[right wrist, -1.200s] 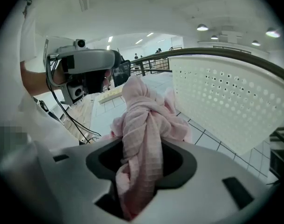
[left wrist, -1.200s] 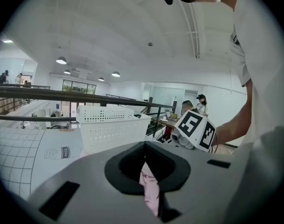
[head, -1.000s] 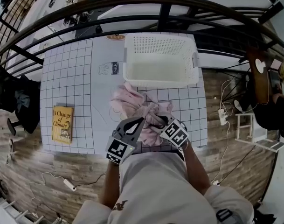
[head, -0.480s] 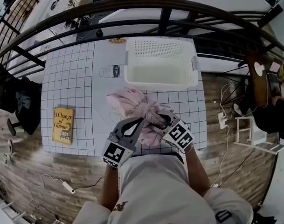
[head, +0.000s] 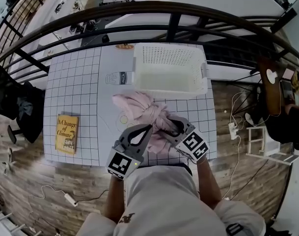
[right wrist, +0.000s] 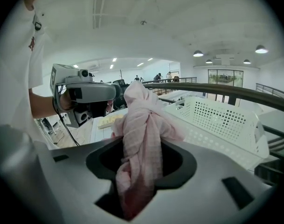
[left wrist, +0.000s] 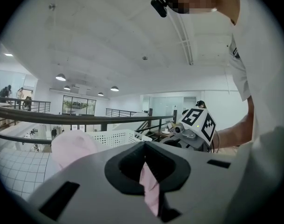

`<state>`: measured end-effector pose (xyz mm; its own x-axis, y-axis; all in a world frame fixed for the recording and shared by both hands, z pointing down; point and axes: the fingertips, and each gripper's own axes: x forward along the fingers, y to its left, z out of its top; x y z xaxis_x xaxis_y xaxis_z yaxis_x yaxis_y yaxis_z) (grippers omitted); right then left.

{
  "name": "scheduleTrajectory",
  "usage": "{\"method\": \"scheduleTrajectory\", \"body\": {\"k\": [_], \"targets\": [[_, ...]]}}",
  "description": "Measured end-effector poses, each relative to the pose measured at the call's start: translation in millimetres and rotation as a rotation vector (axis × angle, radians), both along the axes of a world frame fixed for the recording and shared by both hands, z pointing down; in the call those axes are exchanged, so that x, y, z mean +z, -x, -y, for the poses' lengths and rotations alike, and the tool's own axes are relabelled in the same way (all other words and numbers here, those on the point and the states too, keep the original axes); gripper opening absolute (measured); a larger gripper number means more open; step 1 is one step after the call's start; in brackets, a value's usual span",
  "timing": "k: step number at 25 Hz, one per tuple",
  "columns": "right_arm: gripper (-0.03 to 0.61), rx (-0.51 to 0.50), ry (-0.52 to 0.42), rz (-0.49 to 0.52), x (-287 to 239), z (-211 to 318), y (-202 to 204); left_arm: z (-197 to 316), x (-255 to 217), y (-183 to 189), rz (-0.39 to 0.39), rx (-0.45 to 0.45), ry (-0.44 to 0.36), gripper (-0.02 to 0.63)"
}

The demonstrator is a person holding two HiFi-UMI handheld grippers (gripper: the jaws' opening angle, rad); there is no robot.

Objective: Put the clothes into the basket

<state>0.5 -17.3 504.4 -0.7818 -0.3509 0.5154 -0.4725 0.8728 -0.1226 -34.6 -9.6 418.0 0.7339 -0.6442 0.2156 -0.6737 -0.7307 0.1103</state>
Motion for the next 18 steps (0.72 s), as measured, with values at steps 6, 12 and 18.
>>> {"method": "scheduleTrajectory", "body": {"k": [6,12,18], "targets": [[0.198,0.018,-0.055,0.058,-30,9,-3,1,-16,-4,0.004,0.015,-0.035,0.002],[0.198,0.023,-0.104,0.071,-50,19,-5,5,-25,-8,0.007,0.023,-0.058,0.002],[0.198,0.041,-0.143,0.086,-69,32,-11,12,-34,-15,-0.001,0.025,-0.074,0.002]]}}
